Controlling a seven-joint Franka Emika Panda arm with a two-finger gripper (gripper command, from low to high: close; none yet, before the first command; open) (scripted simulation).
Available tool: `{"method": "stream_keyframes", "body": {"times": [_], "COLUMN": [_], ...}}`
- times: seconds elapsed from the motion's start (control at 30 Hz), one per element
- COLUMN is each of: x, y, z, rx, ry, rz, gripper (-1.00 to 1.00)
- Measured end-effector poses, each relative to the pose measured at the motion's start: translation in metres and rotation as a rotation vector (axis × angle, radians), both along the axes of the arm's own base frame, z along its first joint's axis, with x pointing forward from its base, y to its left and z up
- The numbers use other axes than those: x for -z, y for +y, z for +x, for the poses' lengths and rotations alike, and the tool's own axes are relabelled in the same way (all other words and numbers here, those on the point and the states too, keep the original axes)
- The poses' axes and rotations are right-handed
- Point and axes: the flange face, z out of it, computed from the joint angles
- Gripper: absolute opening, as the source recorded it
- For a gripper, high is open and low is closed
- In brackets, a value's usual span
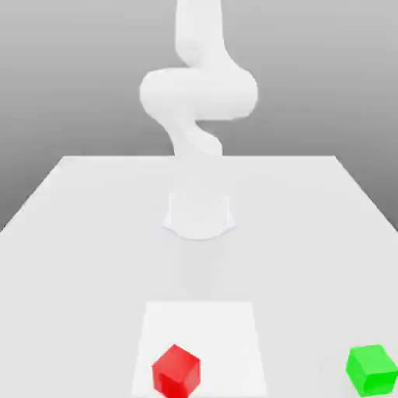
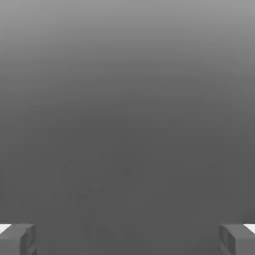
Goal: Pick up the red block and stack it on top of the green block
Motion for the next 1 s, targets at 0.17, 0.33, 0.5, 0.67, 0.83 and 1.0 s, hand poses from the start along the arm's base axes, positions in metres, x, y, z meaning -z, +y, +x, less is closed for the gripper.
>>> {"method": "stream_keyframes", "body": {"times": [0.17, 0.33, 0.5, 0.67, 0.83, 1.0], "x": [0.083, 0.173, 0.267, 0.361, 0.450, 0.519], "y": [-0.005, -0.015, -0.025, -0.035, -0.034, -0.033], "z": [0.059, 0.098, 0.119, 0.121, 0.106, 0.103], "rx": [0.116, 0.224, 0.328, 0.434, 0.526, 0.543], "ry": [0.144, 0.279, 0.412, 0.544, 0.673, 0.696], "rz": [0.026, 0.060, 0.105, 0.163, 0.229, 0.242], "gripper": [0.00, 0.00, 0.00, 0.00, 0.00, 0.00]}}
